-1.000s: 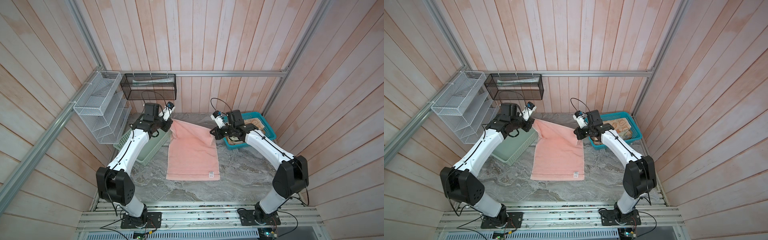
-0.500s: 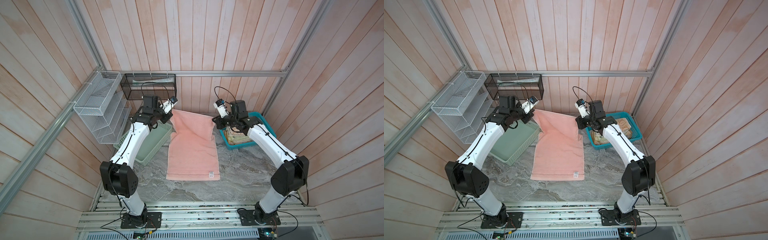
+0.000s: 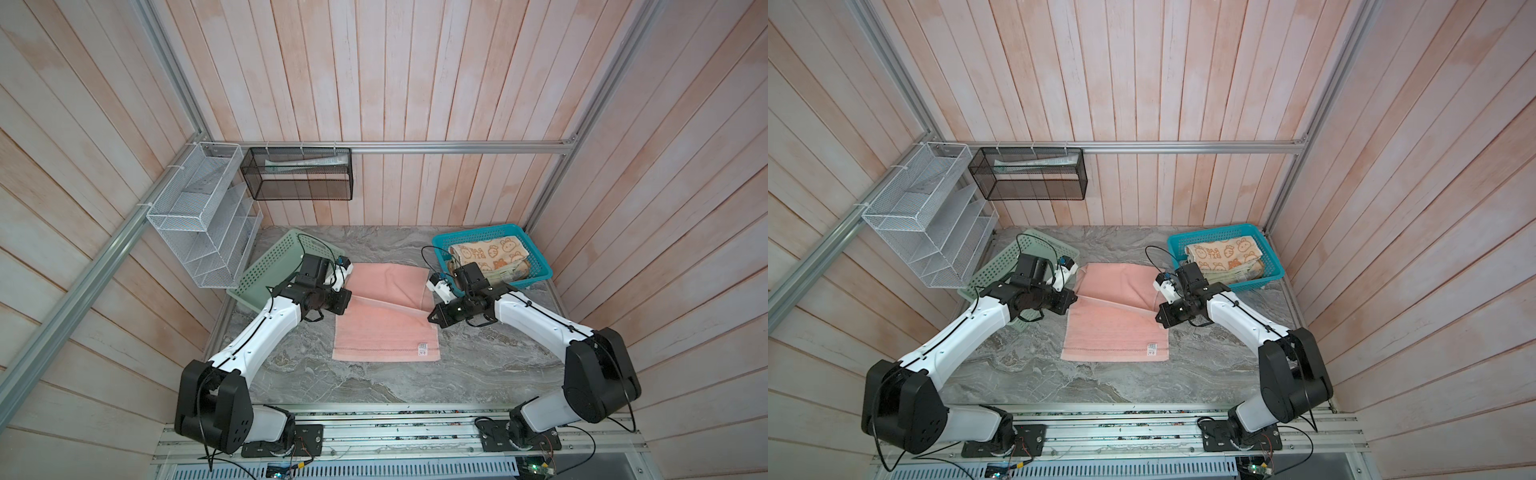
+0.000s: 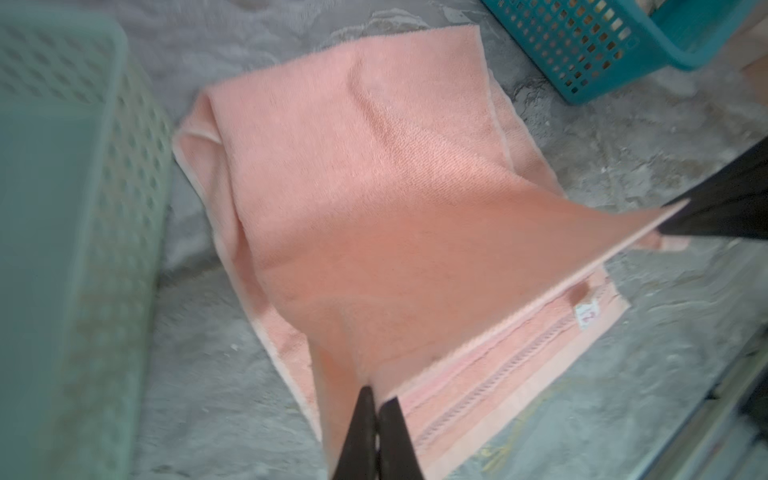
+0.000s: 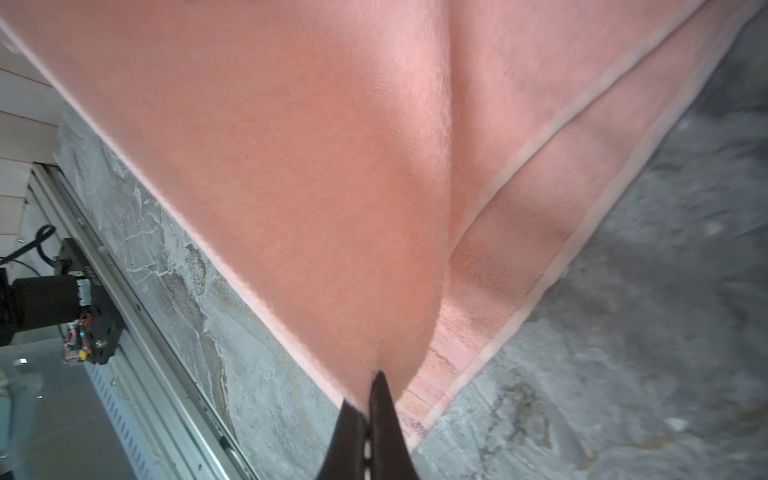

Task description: Fold and stack the towels

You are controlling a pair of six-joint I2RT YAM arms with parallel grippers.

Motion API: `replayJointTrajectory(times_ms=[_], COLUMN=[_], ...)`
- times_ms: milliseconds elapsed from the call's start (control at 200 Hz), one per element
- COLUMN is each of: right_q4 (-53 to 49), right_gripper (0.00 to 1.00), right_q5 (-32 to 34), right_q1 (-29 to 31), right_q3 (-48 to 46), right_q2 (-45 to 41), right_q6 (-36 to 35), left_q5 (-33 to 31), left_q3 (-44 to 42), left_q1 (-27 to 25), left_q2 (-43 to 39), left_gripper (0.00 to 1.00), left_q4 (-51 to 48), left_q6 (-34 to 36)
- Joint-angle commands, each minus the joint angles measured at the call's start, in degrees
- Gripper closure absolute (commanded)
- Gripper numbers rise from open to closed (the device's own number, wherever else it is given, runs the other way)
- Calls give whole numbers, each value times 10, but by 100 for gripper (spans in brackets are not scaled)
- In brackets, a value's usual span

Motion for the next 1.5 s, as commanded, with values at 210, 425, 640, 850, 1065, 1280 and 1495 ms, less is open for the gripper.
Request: replayJointTrajectory(times_ms=[210,425,640,850,1065,1280,1495], right_q4=[59,75,91,40,-51,-68,-181], right_gripper=[100,100,100,100,100,100,100], right_q5=[0,26,28,72,179,224,203], right_q1=[41,41,54,32,-6,-88,-117], right_q3=[-19,-102,-213,-172,85,438,885], right_q2=[82,62,-41,-91,-25,135,373], right_q6=[96,141,214,183,84,-16,-80], left_q5=[33,-16,-32,-47,-40,-33,1], left_q3=[-189,-256,-310,-214,75,461,865], left_q1=[-8,-80,-179,-179,-44,81,126], left_q2=[62,45,1,-22,30,219,432], left_gripper=[100,100,100,100,100,100,100], left_q4=[199,197,183,93,-26,-82,-164], left_q6=[-278,-346,-435,-382,-178,2,90])
